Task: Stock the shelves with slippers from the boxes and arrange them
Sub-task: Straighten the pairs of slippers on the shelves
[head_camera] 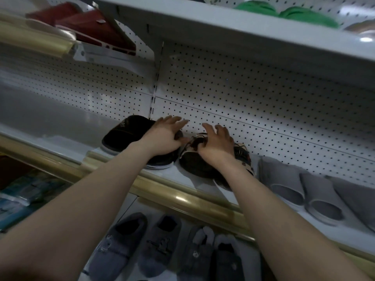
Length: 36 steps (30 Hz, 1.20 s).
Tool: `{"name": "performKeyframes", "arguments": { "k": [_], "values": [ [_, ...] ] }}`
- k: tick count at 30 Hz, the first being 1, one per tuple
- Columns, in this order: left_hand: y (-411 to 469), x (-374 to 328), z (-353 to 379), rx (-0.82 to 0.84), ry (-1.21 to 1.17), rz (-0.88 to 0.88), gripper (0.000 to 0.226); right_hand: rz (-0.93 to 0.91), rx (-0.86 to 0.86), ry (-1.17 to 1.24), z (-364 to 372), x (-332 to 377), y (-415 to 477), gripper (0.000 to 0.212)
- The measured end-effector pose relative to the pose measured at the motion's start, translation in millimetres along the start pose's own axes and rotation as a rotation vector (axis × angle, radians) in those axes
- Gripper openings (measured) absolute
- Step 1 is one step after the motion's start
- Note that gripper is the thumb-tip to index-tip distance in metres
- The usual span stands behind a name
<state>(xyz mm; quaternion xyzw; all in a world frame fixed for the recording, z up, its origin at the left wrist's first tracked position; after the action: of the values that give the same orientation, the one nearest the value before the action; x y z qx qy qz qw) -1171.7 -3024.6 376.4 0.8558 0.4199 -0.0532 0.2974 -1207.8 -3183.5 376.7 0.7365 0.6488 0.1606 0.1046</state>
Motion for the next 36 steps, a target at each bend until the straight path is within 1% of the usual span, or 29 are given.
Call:
{"name": "performKeyframes", "arguments": {
  "k": [3,6,8,10,13,17,25,29,31,34,36],
  "values": [
    [12.4,-26.6,25.1,0.132,0.118,0.084,0.081,0.094,0.044,-0.110,-4.0,-35.9,-3.8,0.061],
    [18.5,-43.6,45.7,0.199,0.235,0.119,0.084,0.157,0.097,-0.136,-0.7,-55.9,-9.4,0.055],
    [20.0,-47.6,57.1,0.245,0.253,0.078,0.081,0.174,0.116,-0.088,1.5,-63.0,-14.4,0.052],
    [20.5,-47.8,65.2,0.268,0.189,0.007,0.075,0.155,0.109,-0.037,1.6,-66.5,-19.3,0.044],
    [19.6,-50.8,70.3,0.270,0.073,-0.028,0.071,0.125,0.088,-0.027,-0.5,-68.7,-23.4,0.037],
    [17.6,-59.3,71.1,0.254,-0.003,-0.027,0.073,0.146,0.089,-0.039,0.0,-73.2,-25.6,0.039],
    [19.9,-78.3,79.5,0.230,-0.032,0.011,0.069,0.189,0.107,-0.037,-4.4,-92.7,-30.4,0.038],
    [20.3,-76.5,79.5,0.264,-0.030,-0.017,0.070,0.186,0.103,-0.006,-3.9,-90.8,-30.0,0.034],
    [21.2,-80.3,77.4,0.269,-0.015,-0.023,0.073,0.175,0.074,0.041,-4.8,-93.6,-30.4,0.036],
    [25.8,-104.3,71.9,0.209,-0.014,0.053,0.069,0.172,-0.024,0.145,-13.4,-112.0,-34.1,0.041],
    [31.1,-128.6,72.3,0.167,-0.033,0.104,0.067,0.203,-0.053,0.118,-20.4,-134.5,-39.4,0.043]
  ]
}}
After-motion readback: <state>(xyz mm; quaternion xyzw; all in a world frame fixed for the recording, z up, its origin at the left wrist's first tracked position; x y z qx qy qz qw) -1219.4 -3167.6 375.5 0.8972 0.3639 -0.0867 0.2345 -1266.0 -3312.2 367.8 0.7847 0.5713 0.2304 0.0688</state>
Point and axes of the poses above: each hand's wrist, its own y-axis towards the middle knuckle, its own z-axis out of the palm, x = y × z, the point moved 6 cm from there along y, towards the middle knuckle, and after that the axes turned 7 degrees about -y, right-handed, at the moved point
